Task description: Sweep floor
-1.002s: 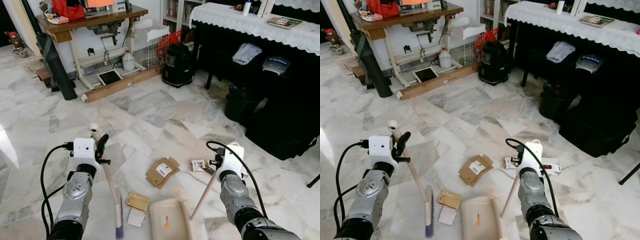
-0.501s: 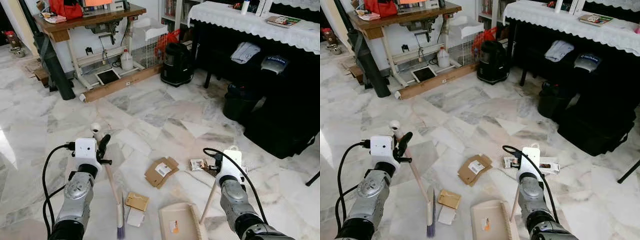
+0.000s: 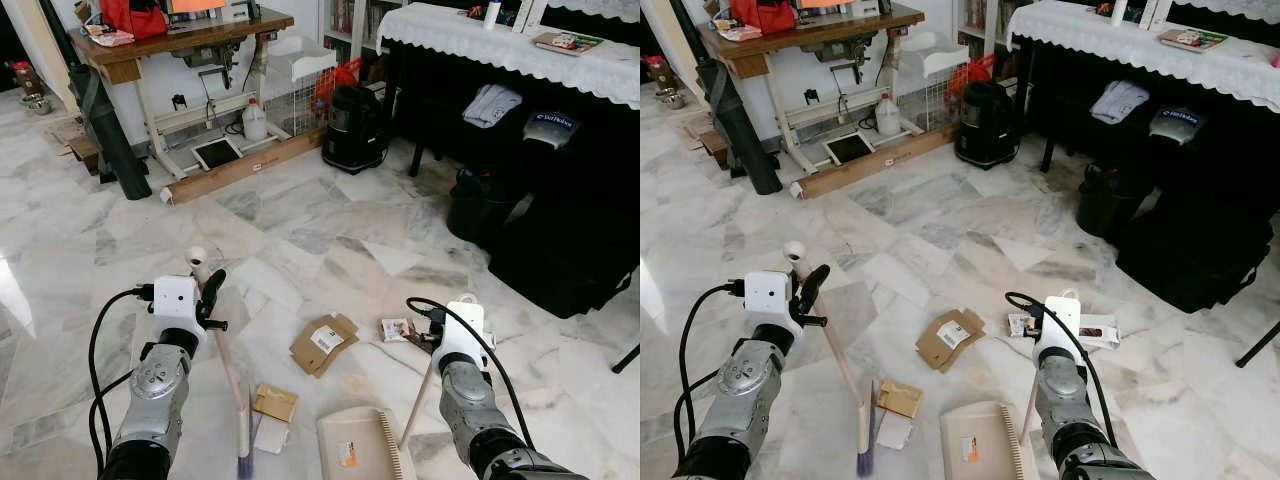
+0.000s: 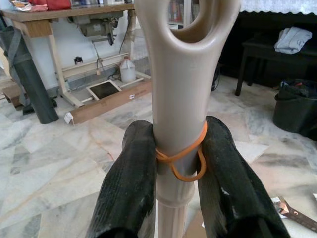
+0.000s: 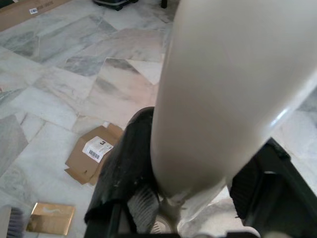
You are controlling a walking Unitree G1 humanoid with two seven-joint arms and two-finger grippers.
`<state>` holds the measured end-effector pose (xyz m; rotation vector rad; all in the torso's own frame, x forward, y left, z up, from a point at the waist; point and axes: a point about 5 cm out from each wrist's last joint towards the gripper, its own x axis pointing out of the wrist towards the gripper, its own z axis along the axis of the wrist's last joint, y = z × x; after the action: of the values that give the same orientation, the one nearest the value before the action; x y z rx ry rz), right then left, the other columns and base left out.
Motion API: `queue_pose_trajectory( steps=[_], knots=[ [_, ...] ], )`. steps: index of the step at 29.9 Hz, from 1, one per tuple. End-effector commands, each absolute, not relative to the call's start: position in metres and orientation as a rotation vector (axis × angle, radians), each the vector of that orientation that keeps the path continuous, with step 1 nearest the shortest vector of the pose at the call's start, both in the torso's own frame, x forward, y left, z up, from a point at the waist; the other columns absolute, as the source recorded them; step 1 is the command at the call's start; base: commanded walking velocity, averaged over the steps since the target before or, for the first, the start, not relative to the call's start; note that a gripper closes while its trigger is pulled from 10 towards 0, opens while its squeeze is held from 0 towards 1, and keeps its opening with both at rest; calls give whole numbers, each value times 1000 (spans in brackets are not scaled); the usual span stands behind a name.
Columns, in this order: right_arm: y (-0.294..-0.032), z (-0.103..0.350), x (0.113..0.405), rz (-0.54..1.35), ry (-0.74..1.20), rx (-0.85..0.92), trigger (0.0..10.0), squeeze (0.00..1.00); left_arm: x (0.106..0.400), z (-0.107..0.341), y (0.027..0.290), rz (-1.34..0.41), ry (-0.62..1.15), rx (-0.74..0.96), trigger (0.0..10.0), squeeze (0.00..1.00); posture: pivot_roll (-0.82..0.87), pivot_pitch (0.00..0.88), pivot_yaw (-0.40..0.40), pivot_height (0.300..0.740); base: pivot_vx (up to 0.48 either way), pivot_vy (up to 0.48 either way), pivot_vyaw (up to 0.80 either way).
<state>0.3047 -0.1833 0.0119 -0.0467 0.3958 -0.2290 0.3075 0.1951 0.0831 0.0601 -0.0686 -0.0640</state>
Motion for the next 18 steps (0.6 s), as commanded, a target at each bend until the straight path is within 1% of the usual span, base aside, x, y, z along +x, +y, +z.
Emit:
queue_pose_trajectory(
  steps=[1, 4, 5, 6, 7, 13, 14, 18],
  knots=[
    [-185, 7, 301, -238, 430, -42, 10000, 0, 311, 93, 194, -74, -111, 52, 10000, 0, 93, 0, -10, 740, 0, 0, 0],
    [-185, 6, 300, -240, 439, -44, 10000, 0, 311, 93, 194, -76, -109, 51, 10000, 0, 93, 0, -9, 740, 0, 0, 0],
    [-185, 6, 300, -243, 443, -49, 10000, 118, 311, 93, 193, -78, -108, 51, 10000, 0, 93, 0, -9, 740, 0, 0, 0],
    [-185, 6, 300, -244, 444, -52, 10000, 118, 311, 93, 193, -79, -108, 51, 10000, 0, 93, 0, -9, 740, 0, 0, 0],
    [-185, 5, 300, -246, 443, -43, 10000, 1000, 311, 93, 193, -79, -107, 51, 10000, 0, 94, 0, -8, 740, 0, 0, 0],
    [-186, 5, 299, -247, 449, -41, 10000, 1000, 311, 92, 193, -83, -104, 50, 10000, 0, 90, 0, -8, 740, 0, 0, 0],
    [-186, 5, 300, -245, 449, -41, 10000, 0, 311, 92, 193, -85, -102, 50, 10000, 0, 90, 0, -8, 740, 0, 0, 0],
    [-185, 6, 301, -231, 452, -41, 10000, 0, 311, 91, 192, -90, -98, 52, 10000, 0, 89, 0, -7, 740, 0, 0, 0]
  ],
)
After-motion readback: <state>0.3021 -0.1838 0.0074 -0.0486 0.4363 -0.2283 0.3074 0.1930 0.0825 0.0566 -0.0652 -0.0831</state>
